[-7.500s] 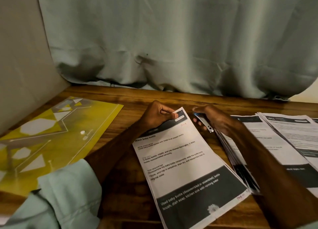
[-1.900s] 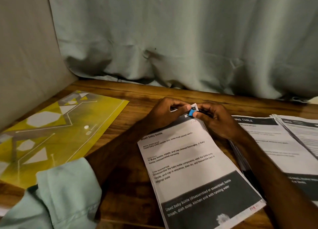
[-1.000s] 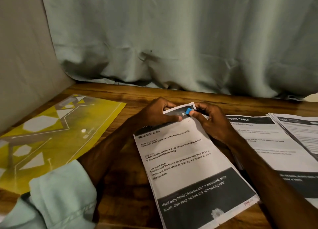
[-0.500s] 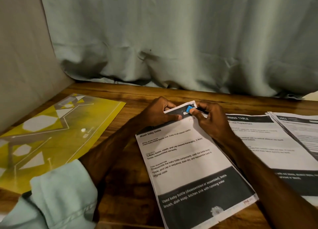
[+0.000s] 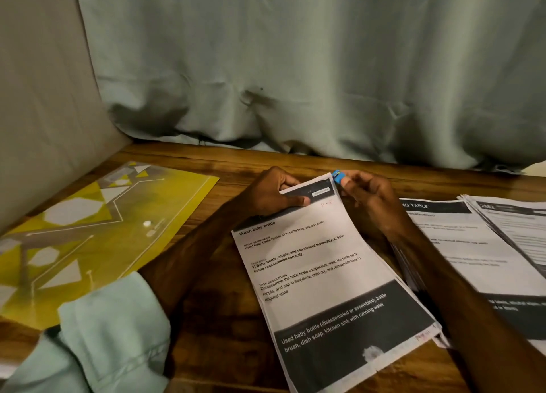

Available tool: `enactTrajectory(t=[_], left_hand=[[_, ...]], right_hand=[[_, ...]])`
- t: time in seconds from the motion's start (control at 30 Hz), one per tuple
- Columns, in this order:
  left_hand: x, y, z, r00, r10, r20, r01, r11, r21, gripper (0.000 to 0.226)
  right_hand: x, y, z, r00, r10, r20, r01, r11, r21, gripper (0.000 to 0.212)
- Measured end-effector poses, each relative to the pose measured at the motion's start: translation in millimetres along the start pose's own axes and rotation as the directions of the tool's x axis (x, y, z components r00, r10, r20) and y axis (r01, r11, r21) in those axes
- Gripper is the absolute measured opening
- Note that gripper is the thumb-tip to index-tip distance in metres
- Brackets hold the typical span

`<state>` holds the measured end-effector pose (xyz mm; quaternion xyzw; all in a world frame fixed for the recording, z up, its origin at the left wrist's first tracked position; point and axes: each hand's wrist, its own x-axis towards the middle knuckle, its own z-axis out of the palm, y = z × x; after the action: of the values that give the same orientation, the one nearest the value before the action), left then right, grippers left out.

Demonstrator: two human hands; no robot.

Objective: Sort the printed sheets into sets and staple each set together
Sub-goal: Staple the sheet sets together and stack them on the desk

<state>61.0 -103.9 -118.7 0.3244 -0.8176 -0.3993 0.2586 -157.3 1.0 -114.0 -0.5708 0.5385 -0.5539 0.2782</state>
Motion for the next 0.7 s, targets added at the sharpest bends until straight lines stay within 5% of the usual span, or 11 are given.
enactTrajectory(t=[0.13, 0.3, 0.53, 0.7], left_hand=[[-2.1, 2.1, -2.2, 1.000, -0.018, 0.014, 0.019, 0.999, -0.041, 0.027], [-5.1, 5.9, -3.3, 1.000, -0.010, 0.001, 0.010, 0.996, -0.094, 0.027], [-4.6, 9.4, 2.3, 0.998, 0.013, 0.066, -0.009, 0.998, -0.059, 0.025], [-4.1, 10.1, 2.4, 0.996, 0.008, 0.085, -0.005, 0.999, -0.035, 0.025]], right_hand=[[2.8, -7.0, -4.7, 0.971, 0.207, -0.117, -0.183, 0.965, 0.186, 0.031], [-1.2, -3.2, -4.1, 0.940, 0.305, -0.152, -0.307, 0.952, 0.012, 0.036], [-6.3, -19.2, 7.9, 0.961, 0.260, -0.088, -0.255, 0.965, 0.064, 0.015], [-4.3, -20.7, 6.9, 0.961, 0.260, -0.093, -0.262, 0.965, -0.014, 0.018]])
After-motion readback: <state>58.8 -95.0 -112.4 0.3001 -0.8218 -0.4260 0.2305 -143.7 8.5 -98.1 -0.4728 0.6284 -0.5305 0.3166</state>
